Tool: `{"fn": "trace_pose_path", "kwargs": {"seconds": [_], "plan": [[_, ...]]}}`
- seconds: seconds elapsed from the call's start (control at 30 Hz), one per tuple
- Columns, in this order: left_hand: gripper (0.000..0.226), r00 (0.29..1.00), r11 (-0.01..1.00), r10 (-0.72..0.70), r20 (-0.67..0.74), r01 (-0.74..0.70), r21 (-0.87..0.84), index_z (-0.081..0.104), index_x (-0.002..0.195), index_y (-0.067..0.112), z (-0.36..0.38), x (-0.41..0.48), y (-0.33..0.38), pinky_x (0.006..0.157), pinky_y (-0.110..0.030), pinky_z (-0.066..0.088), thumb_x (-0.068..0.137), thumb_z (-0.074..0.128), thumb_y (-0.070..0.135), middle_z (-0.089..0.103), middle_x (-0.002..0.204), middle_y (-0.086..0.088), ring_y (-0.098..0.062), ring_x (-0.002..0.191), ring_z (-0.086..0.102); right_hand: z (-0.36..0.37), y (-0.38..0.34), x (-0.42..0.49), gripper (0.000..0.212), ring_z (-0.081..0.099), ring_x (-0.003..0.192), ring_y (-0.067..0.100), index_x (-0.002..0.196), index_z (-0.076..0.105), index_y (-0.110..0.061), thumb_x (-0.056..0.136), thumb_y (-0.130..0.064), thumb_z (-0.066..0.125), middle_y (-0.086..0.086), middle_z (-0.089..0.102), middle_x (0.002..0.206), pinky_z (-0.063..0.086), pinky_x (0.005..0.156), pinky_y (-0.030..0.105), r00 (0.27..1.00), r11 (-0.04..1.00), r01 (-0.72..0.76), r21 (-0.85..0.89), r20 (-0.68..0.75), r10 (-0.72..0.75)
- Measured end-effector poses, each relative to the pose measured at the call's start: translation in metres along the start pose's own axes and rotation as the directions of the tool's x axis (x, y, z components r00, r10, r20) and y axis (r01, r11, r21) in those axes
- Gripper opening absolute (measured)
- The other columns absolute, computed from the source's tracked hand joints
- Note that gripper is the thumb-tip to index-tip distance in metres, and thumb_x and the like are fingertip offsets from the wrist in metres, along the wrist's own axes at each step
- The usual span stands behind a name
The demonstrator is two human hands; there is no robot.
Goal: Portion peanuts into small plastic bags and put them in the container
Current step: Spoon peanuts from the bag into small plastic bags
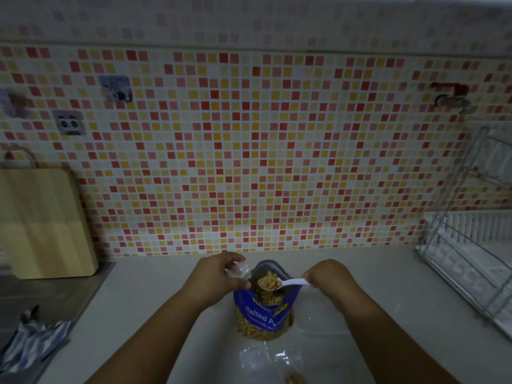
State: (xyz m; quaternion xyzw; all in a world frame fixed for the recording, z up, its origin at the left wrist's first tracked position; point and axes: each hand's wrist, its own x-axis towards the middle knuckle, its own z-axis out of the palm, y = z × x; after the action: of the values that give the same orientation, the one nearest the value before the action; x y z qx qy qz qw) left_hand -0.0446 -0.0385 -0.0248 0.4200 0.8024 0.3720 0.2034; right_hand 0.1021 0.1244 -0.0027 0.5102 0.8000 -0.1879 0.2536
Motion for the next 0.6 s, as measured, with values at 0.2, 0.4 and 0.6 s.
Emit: {"fn": "trace_pose_path", "kwargs": {"seconds": [0.2, 0.4, 0.6], "plan": [[0.065, 0.998, 0.99, 0.042, 0.052, -0.049, 0.129, 0.054, 0.126, 0.025, 0.008, 0.003, 0.011, 0.076, -0.021, 0.048, 0.067, 0.082, 0.024, 0.057, 0.106, 0.01, -0.01, 0.097, 0.052, -0.017, 0.013, -0.004, 0.039, 0.044, 0.093, 0.017, 0.134, 0.046, -0.009, 0.098, -0.023, 0.039, 0.012, 0.05, 0.126, 0.04, 0.094, 0.028, 0.999, 0.996, -0.001, -0.086, -0.034, -0.002], [0.066, 0.997, 0.959, 0.06, 0.056, -0.073, 0.273, 0.052, 0.127, 0.029, 0.017, 0.007, 0.023, 0.085, -0.032, 0.053, 0.067, 0.08, 0.03, 0.061, 0.121, 0.006, -0.016, 0.108, 0.055, -0.026, 0.012, 0.003, 0.041, 0.046, 0.085, 0.015, 0.135, 0.046, -0.014, 0.096, -0.021, 0.041, 0.006, 0.051, 0.12, 0.037, 0.082, 0.027, 0.999, 0.99, -0.012, -0.14, -0.042, 0.006], [0.059, 0.994, 0.944, 0.082, 0.069, -0.099, 0.314, 0.057, 0.119, 0.031, 0.026, 0.012, 0.03, 0.085, -0.036, 0.054, 0.066, 0.08, 0.033, 0.063, 0.116, 0.004, -0.017, 0.103, 0.058, -0.022, 0.008, -0.009, 0.036, 0.045, 0.081, 0.014, 0.13, 0.048, -0.009, 0.096, -0.016, 0.039, 0.004, 0.046, 0.093, 0.041, 0.088, 0.028, 0.994, 0.976, 0.07, -0.207, -0.069, -0.086]]}}
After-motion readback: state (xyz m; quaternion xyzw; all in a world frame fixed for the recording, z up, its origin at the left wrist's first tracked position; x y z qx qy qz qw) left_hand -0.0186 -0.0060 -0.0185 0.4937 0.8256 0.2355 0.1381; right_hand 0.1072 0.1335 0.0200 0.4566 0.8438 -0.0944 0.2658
